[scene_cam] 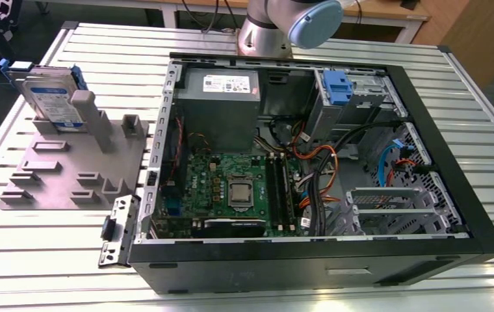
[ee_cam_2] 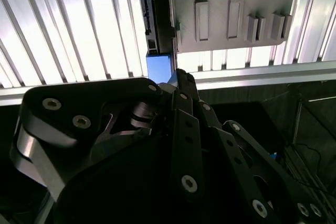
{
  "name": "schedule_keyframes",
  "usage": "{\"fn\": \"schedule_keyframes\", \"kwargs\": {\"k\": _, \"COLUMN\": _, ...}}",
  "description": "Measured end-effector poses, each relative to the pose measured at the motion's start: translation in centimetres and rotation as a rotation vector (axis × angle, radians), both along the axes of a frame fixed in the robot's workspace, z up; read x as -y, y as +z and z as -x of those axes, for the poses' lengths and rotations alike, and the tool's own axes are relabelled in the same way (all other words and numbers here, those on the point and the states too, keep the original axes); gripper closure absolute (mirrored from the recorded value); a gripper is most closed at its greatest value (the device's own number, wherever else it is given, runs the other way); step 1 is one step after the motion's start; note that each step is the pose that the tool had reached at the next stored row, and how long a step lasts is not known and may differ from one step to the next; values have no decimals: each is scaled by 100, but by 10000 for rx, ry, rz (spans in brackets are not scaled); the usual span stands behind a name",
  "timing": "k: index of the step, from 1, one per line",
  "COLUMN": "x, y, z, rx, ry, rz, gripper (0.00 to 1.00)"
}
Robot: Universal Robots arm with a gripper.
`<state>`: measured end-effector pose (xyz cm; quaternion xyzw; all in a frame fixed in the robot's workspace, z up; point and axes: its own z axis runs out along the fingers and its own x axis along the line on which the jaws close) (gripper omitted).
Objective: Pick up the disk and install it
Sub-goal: 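Pick up the disk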
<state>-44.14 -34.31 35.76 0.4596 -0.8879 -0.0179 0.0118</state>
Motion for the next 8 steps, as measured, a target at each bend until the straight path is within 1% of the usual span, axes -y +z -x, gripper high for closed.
{"fn": "schedule_keyframes", "kwargs": {"k": 5, "x": 0, "y": 0, "z": 0, "rx": -1, "ry": 473, "rz": 0, "gripper": 89}}
{"fn": "schedule_keyframes", "kwargs": {"k": 8, "x": 0, "y": 0, "z": 0, "rx": 0, "ry": 866, "rz": 0, "gripper": 89}}
